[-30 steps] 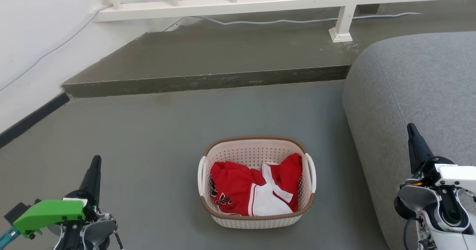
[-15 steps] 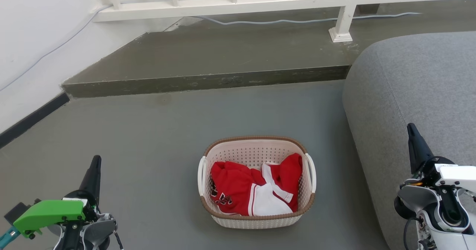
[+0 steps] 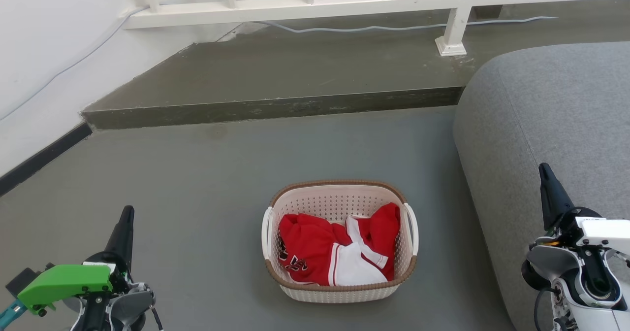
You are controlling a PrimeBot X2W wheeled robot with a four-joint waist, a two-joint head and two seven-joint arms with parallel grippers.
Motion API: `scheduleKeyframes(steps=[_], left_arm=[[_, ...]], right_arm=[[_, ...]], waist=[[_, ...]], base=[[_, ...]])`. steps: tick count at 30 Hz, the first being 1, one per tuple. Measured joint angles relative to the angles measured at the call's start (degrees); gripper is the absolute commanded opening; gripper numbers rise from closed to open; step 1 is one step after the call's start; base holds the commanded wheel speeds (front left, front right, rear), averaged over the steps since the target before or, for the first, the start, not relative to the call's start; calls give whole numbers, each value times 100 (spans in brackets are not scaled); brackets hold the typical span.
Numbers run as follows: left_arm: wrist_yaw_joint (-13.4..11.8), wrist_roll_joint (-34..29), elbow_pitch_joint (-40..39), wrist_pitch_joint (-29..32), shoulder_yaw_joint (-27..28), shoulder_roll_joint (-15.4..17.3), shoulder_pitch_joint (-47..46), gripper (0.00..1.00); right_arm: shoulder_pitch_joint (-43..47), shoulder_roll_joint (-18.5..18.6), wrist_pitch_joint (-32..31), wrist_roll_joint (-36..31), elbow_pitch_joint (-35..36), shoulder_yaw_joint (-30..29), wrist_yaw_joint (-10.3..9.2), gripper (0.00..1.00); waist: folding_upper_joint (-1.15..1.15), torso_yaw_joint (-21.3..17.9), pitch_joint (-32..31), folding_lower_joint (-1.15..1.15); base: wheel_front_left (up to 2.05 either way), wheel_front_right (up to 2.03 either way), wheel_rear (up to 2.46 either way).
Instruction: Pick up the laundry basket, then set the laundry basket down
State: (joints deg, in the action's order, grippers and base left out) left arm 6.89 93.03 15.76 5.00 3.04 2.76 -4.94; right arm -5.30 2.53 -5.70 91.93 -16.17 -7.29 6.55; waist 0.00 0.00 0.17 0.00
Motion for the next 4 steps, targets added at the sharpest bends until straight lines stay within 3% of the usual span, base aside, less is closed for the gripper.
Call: scheduleKeyframes(steps=[4], left_arm=[[0,0,0,0,1,0,0,0]], right_arm=[[0,0,0,0,0,0,0,0]], waist=[[0,0,0,0]], base=[[0,0,0]])
